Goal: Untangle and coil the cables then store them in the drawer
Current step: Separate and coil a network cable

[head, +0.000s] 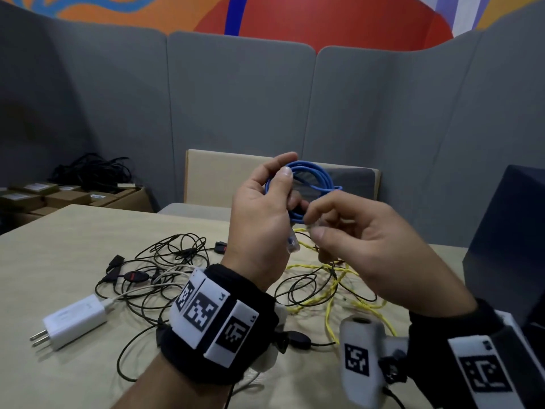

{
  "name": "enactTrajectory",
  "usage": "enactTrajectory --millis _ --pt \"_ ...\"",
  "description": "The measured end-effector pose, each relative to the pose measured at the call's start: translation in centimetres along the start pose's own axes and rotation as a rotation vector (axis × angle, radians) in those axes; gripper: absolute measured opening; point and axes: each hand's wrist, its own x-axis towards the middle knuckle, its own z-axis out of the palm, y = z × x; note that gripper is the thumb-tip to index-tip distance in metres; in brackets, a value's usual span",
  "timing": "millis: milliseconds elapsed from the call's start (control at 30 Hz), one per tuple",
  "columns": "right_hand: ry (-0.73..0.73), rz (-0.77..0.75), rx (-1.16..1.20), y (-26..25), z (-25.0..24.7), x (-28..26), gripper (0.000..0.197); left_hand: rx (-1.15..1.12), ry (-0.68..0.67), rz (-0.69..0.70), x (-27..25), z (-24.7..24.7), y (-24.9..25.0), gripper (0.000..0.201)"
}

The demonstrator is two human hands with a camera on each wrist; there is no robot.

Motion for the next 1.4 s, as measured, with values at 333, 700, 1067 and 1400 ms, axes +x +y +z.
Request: enactTrajectory --millis 333,700,1067,1400 --pt "0.335 -0.007 0.241 0.3 -1.9 0.2 0.031 0.064 -0.06 0.049 -0.4 0.3 0.4 0.019" --pt "0.137 0.177 0.401 0.9 0.2 0.5 0.027 0.092 -0.067 0.079 -0.7 0.7 0.4 0.023" --pt "0.178 0.19 0.424 0.6 -0.1 0.4 0.024 0.082 -0.124 0.019 -0.8 0.7 0.4 0.027" --pt "0.201 0.259 0.629 -0.2 1.2 0.4 0.029 0.037 -0.114 0.051 -0.4 0.3 0.2 0.027"
